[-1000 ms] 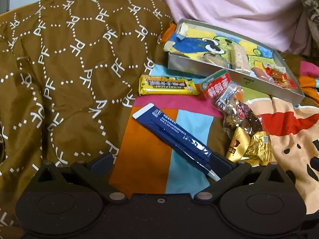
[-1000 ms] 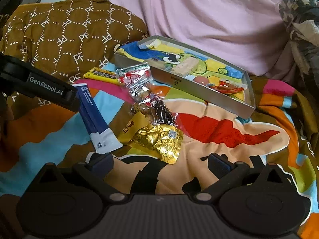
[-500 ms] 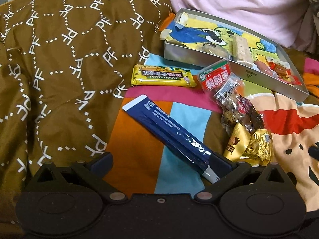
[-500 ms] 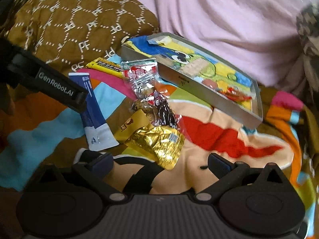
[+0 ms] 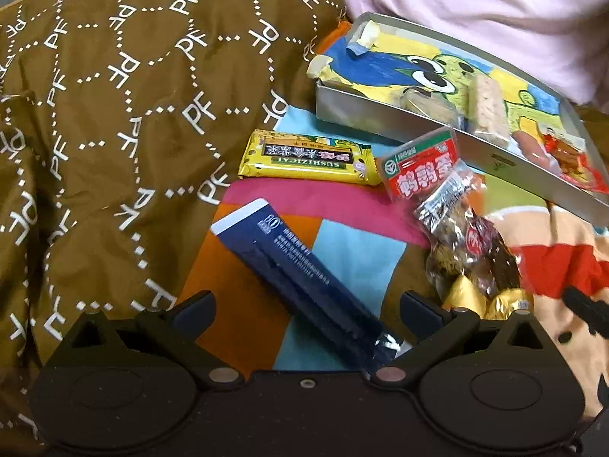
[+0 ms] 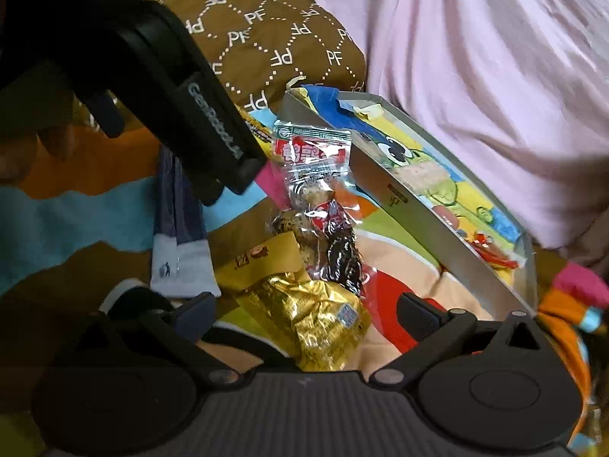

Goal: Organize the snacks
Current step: 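Reach the left tool to the blue tube pack while the right approaches the gold sweets, then grasp the blue tube pack with the left tool while the right grasps the gold sweet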

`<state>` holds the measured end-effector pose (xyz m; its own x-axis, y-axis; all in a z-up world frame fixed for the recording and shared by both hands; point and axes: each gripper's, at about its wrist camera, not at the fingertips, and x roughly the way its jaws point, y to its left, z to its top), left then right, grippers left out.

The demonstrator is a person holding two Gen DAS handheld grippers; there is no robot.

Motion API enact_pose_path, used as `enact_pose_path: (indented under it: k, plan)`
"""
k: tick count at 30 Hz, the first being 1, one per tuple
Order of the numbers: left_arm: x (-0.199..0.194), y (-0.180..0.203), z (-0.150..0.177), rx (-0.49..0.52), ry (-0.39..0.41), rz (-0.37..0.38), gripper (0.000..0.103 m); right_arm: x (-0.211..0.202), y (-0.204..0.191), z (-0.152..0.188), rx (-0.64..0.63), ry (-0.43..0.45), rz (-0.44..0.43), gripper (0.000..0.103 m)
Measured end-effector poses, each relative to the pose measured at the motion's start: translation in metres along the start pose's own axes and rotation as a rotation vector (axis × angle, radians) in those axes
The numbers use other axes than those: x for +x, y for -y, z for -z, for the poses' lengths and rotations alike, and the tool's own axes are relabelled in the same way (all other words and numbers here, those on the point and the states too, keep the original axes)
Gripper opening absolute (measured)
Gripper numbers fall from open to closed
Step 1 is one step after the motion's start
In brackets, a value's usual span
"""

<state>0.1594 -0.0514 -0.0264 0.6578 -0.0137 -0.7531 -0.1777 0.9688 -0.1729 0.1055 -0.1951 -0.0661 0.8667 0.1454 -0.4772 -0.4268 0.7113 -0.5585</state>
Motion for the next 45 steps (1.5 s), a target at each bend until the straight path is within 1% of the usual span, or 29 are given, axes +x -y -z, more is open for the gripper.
enact_pose_path:
  k: [4,7,10,12,14,15,16,18,19,24,31,34,36,40,44,45]
  plan:
    - [0.014,0.002,-0.009,-0.045,-0.058,-0.007,0.102,0.01,0.016,-0.002,0.087,0.014,-0.045,0.103]
    - [0.023,0.002,-0.012,-0.072,-0.092,-0.034,0.097,0.017,0.025,-0.001,0.132,0.004,-0.07,0.103]
    - [0.028,0.003,-0.012,-0.07,-0.108,-0.061,0.095,0.023,0.03,0.0,0.162,-0.002,-0.097,0.103]
    - [0.029,0.003,-0.011,-0.061,-0.113,-0.08,0.089,0.027,0.032,0.0,0.179,-0.007,-0.117,0.102]
    - [0.029,0.002,-0.01,-0.051,-0.113,-0.081,0.088,0.03,0.035,-0.001,0.2,-0.016,-0.137,0.102]
    - [0.028,0.001,-0.009,-0.048,-0.11,-0.081,0.085,0.03,0.037,-0.001,0.21,-0.022,-0.151,0.1]
    - [0.027,0.0,-0.009,-0.044,-0.109,-0.083,0.083,0.031,0.037,-0.002,0.216,-0.035,-0.163,0.1]
    - [0.025,-0.002,-0.007,-0.032,-0.107,-0.088,0.075,0.031,0.036,-0.001,0.211,-0.067,-0.186,0.1]
    - [0.024,-0.004,-0.006,-0.028,-0.104,-0.088,0.073,0.031,0.035,-0.001,0.201,-0.079,-0.194,0.1]
    - [0.016,-0.015,0.0,-0.019,-0.092,-0.074,0.062,0.023,0.029,0.0,0.161,-0.103,-0.218,0.1]
    - [0.014,-0.021,0.001,-0.023,-0.105,-0.04,0.057,-0.005,0.027,0.002,0.187,-0.107,-0.272,0.1]
    - [0.013,-0.021,0.001,-0.025,-0.109,-0.036,0.056,-0.019,0.026,0.002,0.172,-0.092,-0.276,0.099]
    - [0.012,-0.02,0.002,-0.022,-0.111,-0.032,0.054,-0.025,0.024,0.002,0.157,-0.075,-0.255,0.099]
    - [0.009,-0.016,0.004,-0.011,-0.108,-0.01,0.052,-0.016,0.022,0.003,0.14,-0.077,-0.218,0.099]
    - [0.007,-0.014,0.005,-0.005,-0.094,0.043,0.047,-0.002,0.03,0.003,0.21,-0.086,-0.232,0.099]
    - [0.006,-0.013,0.005,0.001,-0.087,0.058,0.045,0.001,0.034,0.004,0.242,-0.095,-0.24,0.097]
